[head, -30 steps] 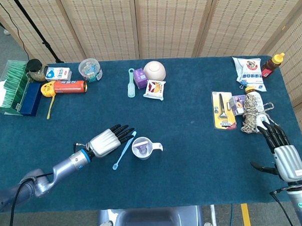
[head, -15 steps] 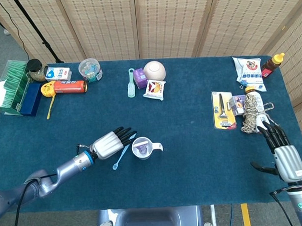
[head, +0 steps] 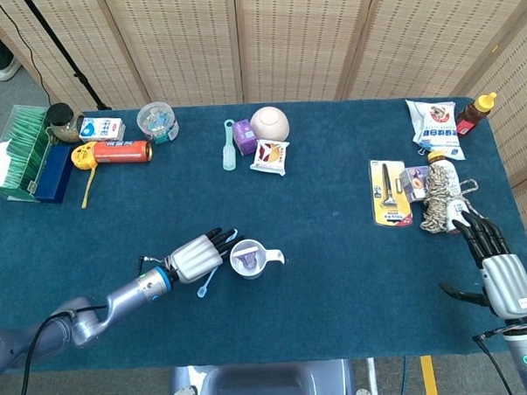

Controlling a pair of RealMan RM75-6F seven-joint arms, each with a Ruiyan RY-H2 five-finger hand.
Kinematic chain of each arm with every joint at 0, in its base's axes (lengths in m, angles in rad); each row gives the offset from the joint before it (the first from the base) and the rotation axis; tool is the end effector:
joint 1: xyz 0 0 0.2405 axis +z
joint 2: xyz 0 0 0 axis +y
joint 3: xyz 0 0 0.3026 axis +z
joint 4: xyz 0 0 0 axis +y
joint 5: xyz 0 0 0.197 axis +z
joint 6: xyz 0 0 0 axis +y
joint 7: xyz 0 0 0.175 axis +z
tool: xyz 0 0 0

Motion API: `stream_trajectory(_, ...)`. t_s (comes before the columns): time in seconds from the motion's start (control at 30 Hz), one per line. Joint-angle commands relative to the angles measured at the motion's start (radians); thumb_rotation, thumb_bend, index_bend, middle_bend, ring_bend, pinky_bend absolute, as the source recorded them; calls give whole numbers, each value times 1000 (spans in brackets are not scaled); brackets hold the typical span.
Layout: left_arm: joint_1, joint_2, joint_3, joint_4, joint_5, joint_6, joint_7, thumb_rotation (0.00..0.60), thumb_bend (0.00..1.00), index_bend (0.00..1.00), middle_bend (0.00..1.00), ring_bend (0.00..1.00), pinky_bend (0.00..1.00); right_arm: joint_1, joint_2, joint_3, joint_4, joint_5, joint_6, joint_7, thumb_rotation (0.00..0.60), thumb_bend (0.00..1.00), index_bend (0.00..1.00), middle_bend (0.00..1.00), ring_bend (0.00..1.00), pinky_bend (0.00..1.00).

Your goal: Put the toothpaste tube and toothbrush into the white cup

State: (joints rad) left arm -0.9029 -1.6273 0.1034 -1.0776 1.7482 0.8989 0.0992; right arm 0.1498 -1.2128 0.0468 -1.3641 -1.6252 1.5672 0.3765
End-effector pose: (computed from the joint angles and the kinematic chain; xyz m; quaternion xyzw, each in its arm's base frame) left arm -0.1707 0.3861 -0.0764 -0.9182 -0.0787 -0.2786 0.2704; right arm -0.3466 -0.2381 0.1823 0.5859 -0.3884 0.5080 0.4978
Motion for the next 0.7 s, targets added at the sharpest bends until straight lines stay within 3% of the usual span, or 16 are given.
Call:
stream_trajectory(0.03, 0, 16, -1, -22, -15, -17, 28, 600, 503, 150, 61, 0, 161, -1, 0, 1, 0, 1, 1, 1, 600, 0, 2, 0, 0, 43)
stream_trajectory(0.7, 49, 126, 43, -54, -35, -3, 38, 600, 506, 200, 187, 60, 194, -2, -1, 0, -15, -5, 4, -16, 600, 0, 6, 0, 0, 43)
